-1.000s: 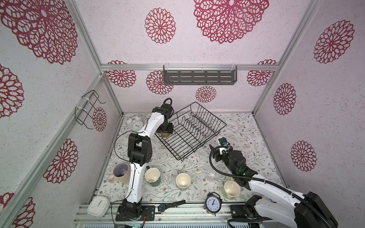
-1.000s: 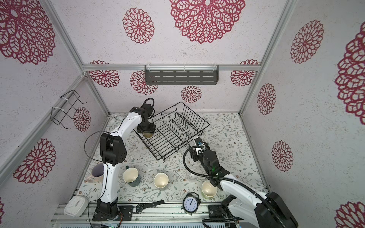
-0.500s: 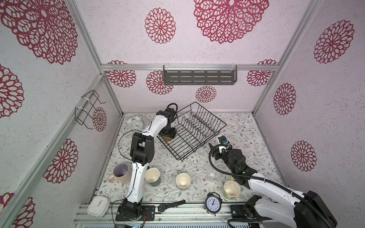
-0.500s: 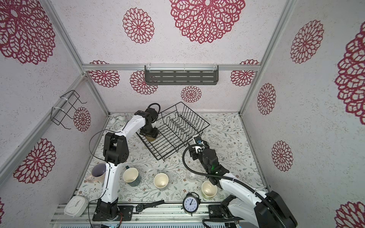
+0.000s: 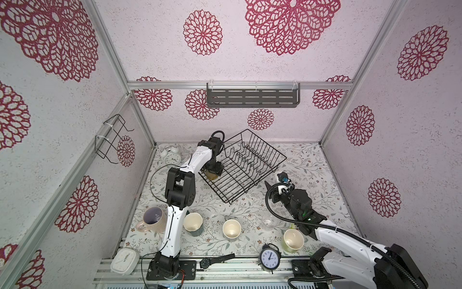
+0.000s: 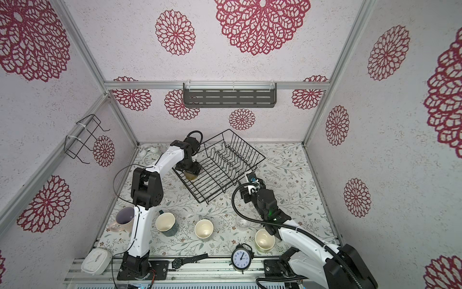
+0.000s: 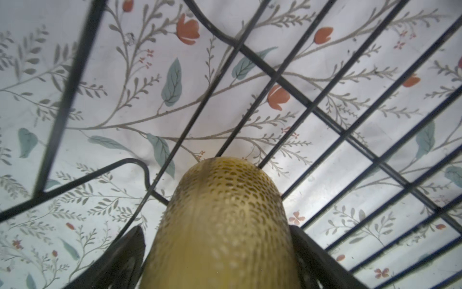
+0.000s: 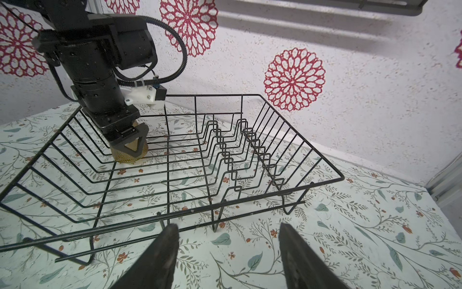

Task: Load cups into a dish rack
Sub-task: Place the cup upside down at the dish rack.

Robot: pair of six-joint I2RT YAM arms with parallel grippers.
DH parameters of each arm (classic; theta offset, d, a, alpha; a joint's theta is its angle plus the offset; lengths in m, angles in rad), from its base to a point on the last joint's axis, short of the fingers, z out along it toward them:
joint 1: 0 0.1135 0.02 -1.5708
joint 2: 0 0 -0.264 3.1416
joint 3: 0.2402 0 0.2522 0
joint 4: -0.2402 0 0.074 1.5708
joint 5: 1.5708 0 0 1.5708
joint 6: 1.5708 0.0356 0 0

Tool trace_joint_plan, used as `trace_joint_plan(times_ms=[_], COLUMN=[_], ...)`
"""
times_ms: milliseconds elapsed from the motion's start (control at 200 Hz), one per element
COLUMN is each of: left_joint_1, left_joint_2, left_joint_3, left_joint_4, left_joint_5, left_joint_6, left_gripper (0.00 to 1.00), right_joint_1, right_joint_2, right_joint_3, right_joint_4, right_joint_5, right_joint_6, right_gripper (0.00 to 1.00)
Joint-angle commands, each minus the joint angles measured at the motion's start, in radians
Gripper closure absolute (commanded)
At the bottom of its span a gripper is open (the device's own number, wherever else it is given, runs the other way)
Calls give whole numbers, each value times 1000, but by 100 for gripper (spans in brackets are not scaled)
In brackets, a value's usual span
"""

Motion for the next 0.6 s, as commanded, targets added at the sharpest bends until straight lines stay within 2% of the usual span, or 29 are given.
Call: trace_joint_plan(times_ms=[0, 220, 495, 560, 595], left_joint_1=[0, -1, 0, -3, -8], left_joint_2=[-78, -82, -91, -109, -120], left_joint_3=[-38, -66, -62, -59, -55], left_joint_4=[64, 83, 92, 92, 87], left_joint_5=[-46, 12, 15, -9, -27], left_joint_6=[21, 17, -4, -24, -27], left_gripper=[10, 10, 11, 11, 11], right_joint_1=[-2, -2, -3, -2, -2], right_joint_2=[-6, -18, -46, -44, -40], right_joint_3=[10, 1, 0, 26, 52], right_joint_4=[44, 23, -13, -70, -122], right_joint_5=[-6, 10, 29, 58, 88], right_joint_6=[19, 29, 34, 59, 98], right_gripper=[33, 33, 33, 32, 27])
